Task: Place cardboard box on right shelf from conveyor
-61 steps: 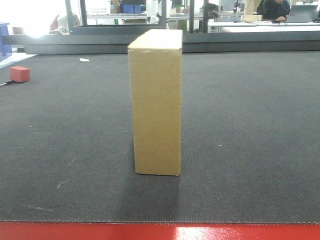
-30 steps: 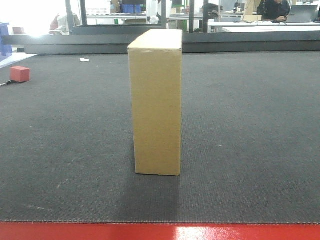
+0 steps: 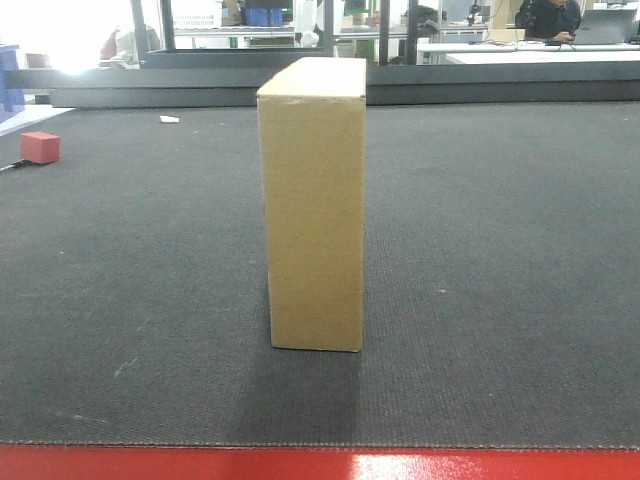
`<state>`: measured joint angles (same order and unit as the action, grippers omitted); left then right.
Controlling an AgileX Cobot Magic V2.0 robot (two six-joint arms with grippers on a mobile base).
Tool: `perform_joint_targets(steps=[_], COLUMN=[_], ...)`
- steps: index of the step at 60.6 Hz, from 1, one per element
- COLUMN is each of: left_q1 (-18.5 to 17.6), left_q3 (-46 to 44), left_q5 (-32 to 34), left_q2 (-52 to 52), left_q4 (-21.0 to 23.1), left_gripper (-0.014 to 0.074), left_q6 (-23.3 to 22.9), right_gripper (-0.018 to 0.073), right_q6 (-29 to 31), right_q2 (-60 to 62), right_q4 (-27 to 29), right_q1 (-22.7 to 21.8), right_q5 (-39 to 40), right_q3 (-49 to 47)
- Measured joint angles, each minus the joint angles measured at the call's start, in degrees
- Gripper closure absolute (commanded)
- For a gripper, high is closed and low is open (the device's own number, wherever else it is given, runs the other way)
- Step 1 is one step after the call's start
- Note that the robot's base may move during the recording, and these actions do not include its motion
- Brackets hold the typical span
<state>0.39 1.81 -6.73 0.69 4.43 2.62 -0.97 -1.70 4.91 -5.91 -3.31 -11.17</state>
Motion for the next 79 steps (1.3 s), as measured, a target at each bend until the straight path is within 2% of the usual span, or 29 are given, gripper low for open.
perform_joint_targets(steps=[13, 20, 34, 46, 53, 64, 73, 79], left_q1=[0.0, 0.0, 0.0, 0.0, 0.0, 0.0, 0.0, 0.0], left_q3=[0.0, 0.0, 0.0, 0.0, 0.0, 0.0, 0.0, 0.0], left_q5=[0.0, 0.0, 0.0, 0.0, 0.0, 0.0, 0.0, 0.0], left_q2=[0.0, 0.0, 0.0, 0.0, 0.0, 0.0, 0.0, 0.0], left_q4=[0.0, 0.0, 0.0, 0.0, 0.0, 0.0, 0.0, 0.0], left_gripper=[0.0713, 0.0713, 0.0713, 0.0713, 0.0712, 0.0713, 0.0713, 0.0713], left_q6=[0.0, 0.0, 0.0, 0.0, 0.0, 0.0, 0.0, 0.0], right_gripper=[0.0074, -0.0069, -0.0066, -0.0066, -0.0066, -0.0066, -0.0066, -0.0066], right_q6=[-3.2, -4.1, -4.5, -5.0, -7.6, -17.3, -29.1, -34.8], right_q2=[-12.4, -20.2, -40.0, -57.0, -66.5, -79.4, -88.3, -92.5], right_q4=[0.0, -0.5, -4.5, -6.3, -6.3, -7.7, -12.0, -15.7], right_q1=[0.3, 3.7, 13.7, 26.7, 33.0, 39.3, 43.0, 45.3], right_q5=[-0.2, -0.4, -8.8, -23.0, -31.1, -44.1, -54.5, -59.9], right_q3=[-12.6, -17.9, -32.3, -49.5, -60.2, -75.1, -85.8, -90.9])
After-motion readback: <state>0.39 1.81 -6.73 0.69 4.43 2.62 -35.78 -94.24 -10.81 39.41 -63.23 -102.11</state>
